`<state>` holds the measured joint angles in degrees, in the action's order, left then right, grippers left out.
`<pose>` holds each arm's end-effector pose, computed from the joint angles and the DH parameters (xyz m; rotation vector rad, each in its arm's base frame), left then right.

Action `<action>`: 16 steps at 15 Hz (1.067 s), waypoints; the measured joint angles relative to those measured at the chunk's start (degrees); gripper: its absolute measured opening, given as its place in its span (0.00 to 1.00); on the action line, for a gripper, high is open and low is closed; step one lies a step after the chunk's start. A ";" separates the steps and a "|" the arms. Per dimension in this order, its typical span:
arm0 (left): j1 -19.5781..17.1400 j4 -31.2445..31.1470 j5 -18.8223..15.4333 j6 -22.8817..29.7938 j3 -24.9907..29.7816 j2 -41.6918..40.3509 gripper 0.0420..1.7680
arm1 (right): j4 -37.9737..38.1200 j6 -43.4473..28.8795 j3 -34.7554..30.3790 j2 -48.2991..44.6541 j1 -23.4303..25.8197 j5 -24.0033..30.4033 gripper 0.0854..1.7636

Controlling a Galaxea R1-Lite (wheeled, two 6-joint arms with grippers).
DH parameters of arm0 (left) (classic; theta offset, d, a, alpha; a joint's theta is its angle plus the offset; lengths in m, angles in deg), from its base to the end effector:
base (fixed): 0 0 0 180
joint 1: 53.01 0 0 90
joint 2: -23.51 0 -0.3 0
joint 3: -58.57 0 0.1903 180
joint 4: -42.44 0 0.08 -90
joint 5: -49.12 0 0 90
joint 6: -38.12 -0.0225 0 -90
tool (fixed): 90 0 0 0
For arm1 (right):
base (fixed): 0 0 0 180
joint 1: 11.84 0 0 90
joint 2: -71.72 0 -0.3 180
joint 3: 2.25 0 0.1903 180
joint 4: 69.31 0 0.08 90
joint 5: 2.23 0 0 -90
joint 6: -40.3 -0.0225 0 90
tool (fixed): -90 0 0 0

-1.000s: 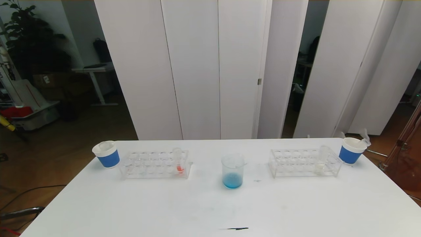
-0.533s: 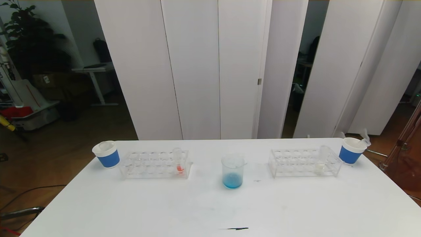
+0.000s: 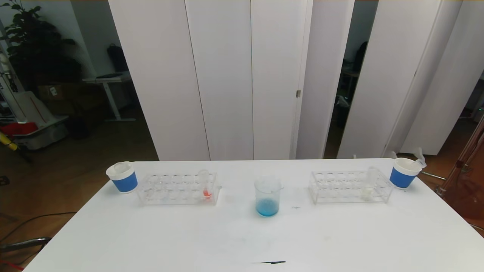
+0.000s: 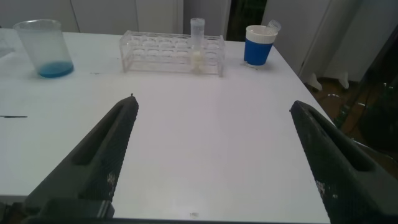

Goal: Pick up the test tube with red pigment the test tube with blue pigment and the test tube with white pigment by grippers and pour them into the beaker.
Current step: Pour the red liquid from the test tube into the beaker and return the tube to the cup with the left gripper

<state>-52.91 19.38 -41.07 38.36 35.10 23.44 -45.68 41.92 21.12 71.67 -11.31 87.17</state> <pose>-0.0230 0.0000 0.0765 -0.0042 -0.0084 -0.0051 -0.0229 0.0000 0.0750 -0.0283 0.0039 -0.0197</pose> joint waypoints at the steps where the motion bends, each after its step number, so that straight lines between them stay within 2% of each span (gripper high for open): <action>1: 0.00 0.00 0.00 0.00 0.00 0.00 0.99 | -0.02 0.02 0.00 0.00 0.00 0.02 0.99; 16: 0.00 0.00 0.00 0.00 0.00 0.00 0.99 | 0.06 0.11 0.00 0.00 0.00 0.00 0.99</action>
<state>-52.91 19.38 -41.07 38.36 35.10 23.44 -45.62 42.03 21.12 71.67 -11.31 87.17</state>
